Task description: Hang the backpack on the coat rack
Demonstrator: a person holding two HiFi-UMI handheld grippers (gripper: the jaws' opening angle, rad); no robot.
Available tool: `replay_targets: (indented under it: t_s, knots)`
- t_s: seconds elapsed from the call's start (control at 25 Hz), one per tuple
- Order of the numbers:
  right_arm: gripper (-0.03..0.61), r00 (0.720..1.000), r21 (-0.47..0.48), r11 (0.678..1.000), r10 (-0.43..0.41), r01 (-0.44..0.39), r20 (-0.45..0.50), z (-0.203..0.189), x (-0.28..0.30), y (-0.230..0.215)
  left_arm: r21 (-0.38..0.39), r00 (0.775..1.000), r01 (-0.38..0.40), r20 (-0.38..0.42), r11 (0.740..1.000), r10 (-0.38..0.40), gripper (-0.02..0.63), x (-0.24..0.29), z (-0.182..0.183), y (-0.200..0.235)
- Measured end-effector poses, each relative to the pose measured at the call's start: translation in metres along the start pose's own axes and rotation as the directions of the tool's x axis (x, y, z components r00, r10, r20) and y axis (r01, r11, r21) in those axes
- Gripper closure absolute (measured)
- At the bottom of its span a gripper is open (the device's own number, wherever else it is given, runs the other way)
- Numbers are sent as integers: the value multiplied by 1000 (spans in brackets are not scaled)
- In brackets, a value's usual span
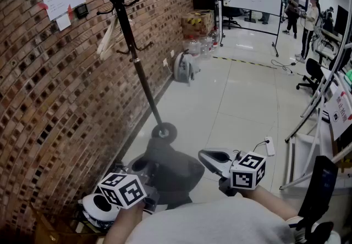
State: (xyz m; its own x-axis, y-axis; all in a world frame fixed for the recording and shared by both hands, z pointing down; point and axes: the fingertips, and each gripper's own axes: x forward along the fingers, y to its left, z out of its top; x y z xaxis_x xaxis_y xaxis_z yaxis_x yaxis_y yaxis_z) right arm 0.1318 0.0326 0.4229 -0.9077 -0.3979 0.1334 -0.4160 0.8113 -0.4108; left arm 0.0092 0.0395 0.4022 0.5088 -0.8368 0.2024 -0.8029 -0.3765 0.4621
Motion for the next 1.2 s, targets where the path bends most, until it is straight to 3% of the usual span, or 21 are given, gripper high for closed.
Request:
replay_targets:
  t_s: [0.48,0.8,1.2]
  knots:
    - [578,999,-13,1000,-24,24,-44,49,147,-79,-25,1000,0,-22,1000,0,589,78,78,148]
    - [578,999,14,999,-32,32,-44,92,244,-139,3,999,2,-38,1000,-2,589,132,136,233]
    - [578,997,44,998,-36,39,-66,108,318,-188,42,1000,7,-31,999,-6,589,177,182,301]
